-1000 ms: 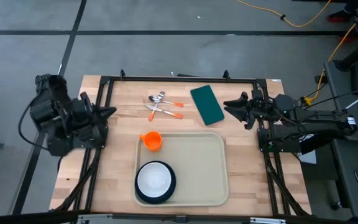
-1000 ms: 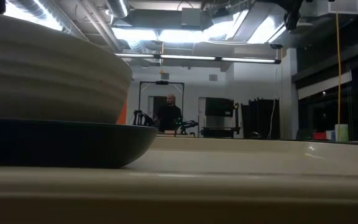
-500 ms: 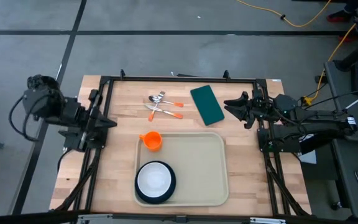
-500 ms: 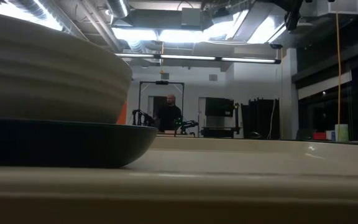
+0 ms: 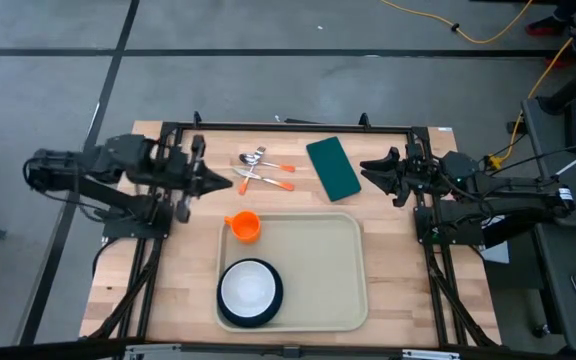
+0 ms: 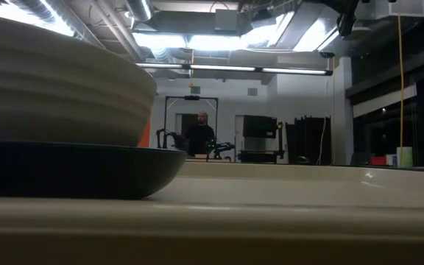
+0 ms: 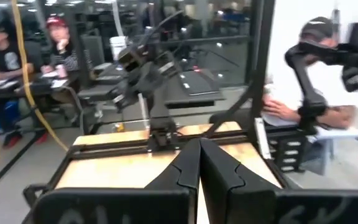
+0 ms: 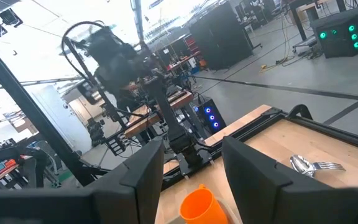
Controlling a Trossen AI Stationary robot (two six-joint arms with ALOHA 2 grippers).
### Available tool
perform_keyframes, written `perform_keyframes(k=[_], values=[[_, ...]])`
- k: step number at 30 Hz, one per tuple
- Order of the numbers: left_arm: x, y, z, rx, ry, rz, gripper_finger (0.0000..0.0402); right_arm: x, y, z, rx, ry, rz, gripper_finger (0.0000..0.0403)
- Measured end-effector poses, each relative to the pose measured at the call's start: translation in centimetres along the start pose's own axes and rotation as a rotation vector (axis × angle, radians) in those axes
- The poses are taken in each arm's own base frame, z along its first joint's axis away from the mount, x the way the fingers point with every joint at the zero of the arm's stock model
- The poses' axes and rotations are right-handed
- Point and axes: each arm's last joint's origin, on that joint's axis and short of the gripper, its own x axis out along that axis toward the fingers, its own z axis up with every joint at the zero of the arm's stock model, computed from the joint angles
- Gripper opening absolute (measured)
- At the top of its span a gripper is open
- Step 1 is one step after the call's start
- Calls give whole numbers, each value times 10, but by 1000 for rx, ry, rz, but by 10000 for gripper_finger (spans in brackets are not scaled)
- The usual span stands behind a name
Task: Set up tray
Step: Put the dark blue napkin to the right of the black plate on the gray serving tray
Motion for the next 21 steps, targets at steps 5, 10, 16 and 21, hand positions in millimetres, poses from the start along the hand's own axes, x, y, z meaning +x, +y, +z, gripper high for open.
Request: perform_keyframes(k=[5,10,16,21], values=[[8,21,-29,-52,14,41,1,0,0,0,2,1,0,169],[1,38,-62,-102,49,169,1,0,0,-1,1,9,-5,169],[-18,43,-87,-166,-112,201,1,0,-1,-1,9,13,-7,169],[-25,43,-111,-192,-68,266,1,1,-2,-4,21,35,-20,169]])
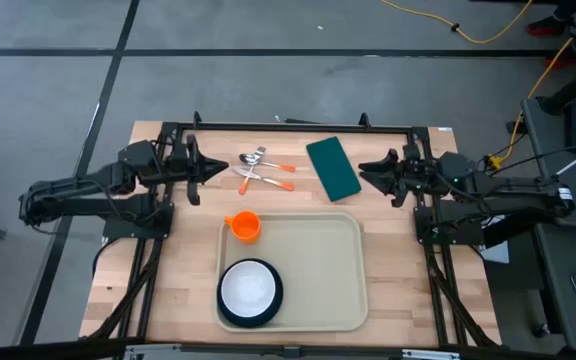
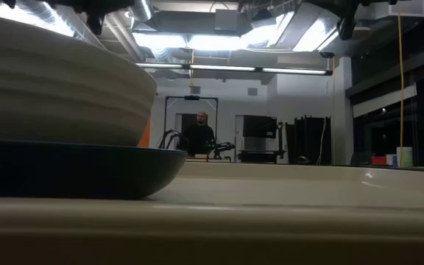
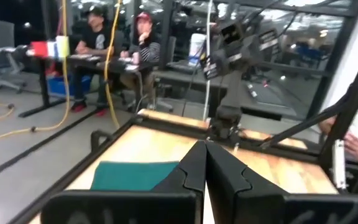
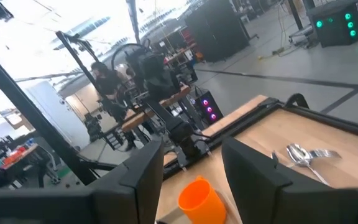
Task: Set up tray
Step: Put the dark blue napkin to the right of the black plate on the gray serving tray
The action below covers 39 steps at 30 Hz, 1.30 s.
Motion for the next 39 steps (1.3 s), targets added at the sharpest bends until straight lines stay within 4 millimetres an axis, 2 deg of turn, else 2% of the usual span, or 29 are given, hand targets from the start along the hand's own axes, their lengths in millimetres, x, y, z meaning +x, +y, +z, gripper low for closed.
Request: perform_keyframes(k=[4,11,17,22,30,39], values=[[0,2,-15,0,25,11,1,5,-2,-4,-6,27,-16,169],[-9,8,-52,-74,46,40,1,18,-6,-14,-35,83,-49,169],[-27,11,-64,-79,-26,67,1,30,-8,-20,-41,96,-57,169],[-39,13,-80,-111,10,101,1,40,-9,-24,-74,84,-49,169],[-45,12,-78,-104,-21,59,1,54,-10,-26,-74,26,-52,169],[-44,12,-77,-101,-23,65,1,84,-33,-56,-81,139,-152,169]])
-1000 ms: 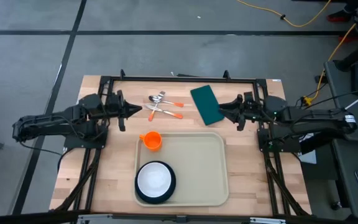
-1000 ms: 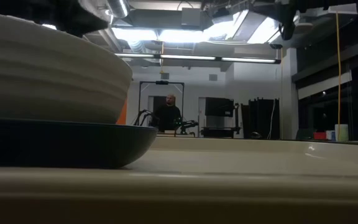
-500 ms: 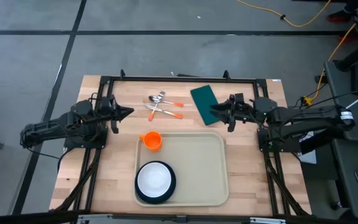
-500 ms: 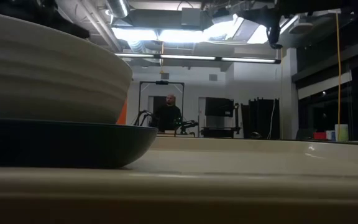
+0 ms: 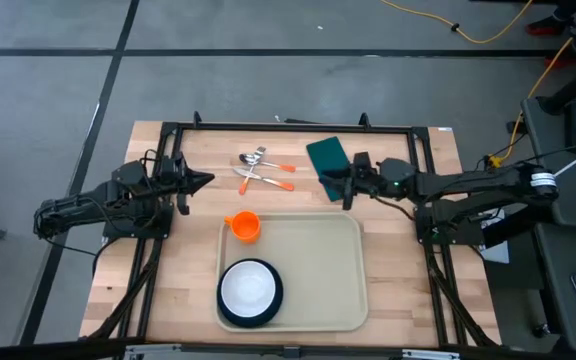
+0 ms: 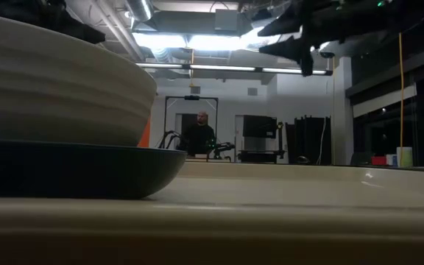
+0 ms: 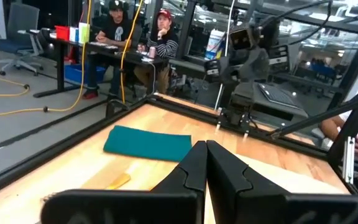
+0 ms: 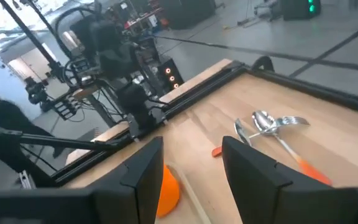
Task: Set up tray
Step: Put the dark blue napkin to the right of the black plate on the gray serving tray
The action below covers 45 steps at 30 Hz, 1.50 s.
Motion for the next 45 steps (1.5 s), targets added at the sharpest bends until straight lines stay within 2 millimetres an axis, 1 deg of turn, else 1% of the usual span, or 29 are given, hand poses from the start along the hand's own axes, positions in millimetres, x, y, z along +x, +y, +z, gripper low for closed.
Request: perform_keyframes(k=[4,6,8,11,13,22,26,29,33,36,38,41,45], values=[[0,0,4,-2,-47,30,1,14,-6,-6,31,14,24,169],[0,1,6,-2,-77,65,1,18,-9,-6,26,7,35,169],[-1,1,8,36,-103,89,1,20,-13,-6,28,2,20,169],[-1,1,10,98,-114,90,1,21,-19,-4,35,-5,-4,169],[-1,1,11,106,-126,90,1,21,-23,-2,47,-16,-15,169],[-1,2,10,67,-131,148,1,21,-30,3,72,-39,-40,169],[-1,2,11,63,-134,150,1,23,-28,8,66,-12,-58,174],[-1,2,11,63,-134,148,1,27,-22,23,41,32,-75,188],[0,2,12,38,-143,147,3,30,-11,55,-26,77,-78,219],[6,2,13,-21,-150,162,5,28,-5,78,-39,98,-107,240],[13,1,16,-63,-173,158,8,26,-1,93,-34,107,-123,247],[23,-3,31,-61,-161,152,15,21,5,114,-60,95,-128,249],[48,-11,59,71,-59,191,28,16,16,135,-131,54,-106,250]])
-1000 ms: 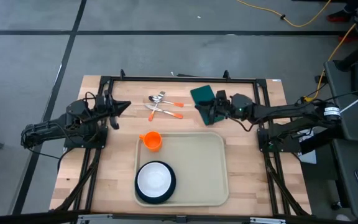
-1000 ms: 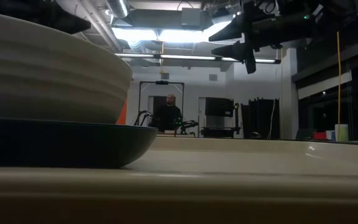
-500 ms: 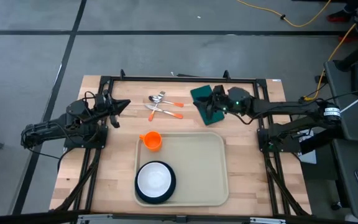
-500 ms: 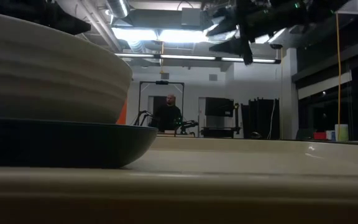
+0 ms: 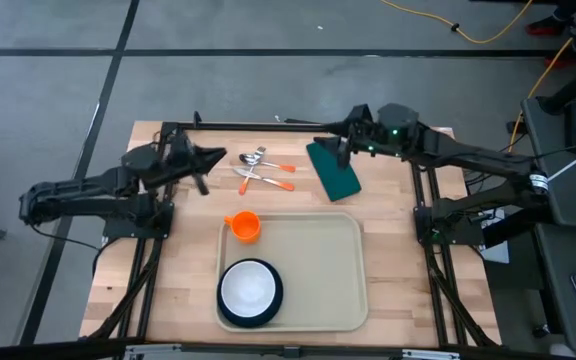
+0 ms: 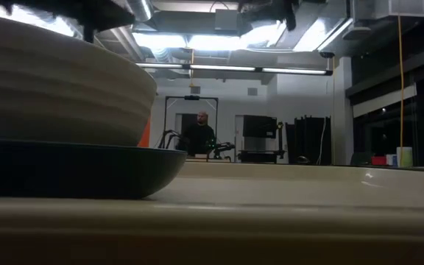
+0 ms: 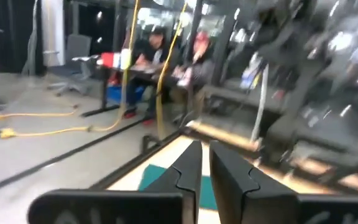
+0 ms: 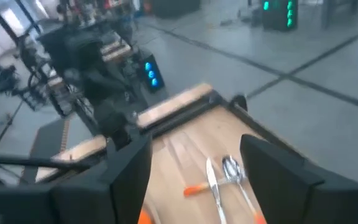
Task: Set up tray
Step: Put the dark blue napkin to the right of the black plate on the gray serving tray
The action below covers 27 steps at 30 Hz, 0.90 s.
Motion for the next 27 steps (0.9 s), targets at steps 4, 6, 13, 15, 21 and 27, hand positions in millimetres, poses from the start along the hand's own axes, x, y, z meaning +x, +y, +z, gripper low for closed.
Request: perform_keyframes(k=[4,6,13,15,21,27], values=[[33,-8,23,122,118,94,39,-9,5,15,-43,9,1,250],[51,-12,32,170,172,81,44,-14,6,20,-54,41,-11,250],[76,-12,60,249,187,-2,55,-21,5,17,-54,155,-48,242],[75,-7,61,240,184,21,56,-21,5,15,-54,179,-56,239],[71,2,64,169,178,68,53,-22,3,12,-33,207,-96,233],[71,2,61,170,213,69,55,-24,-11,0,167,304,-274,233]])
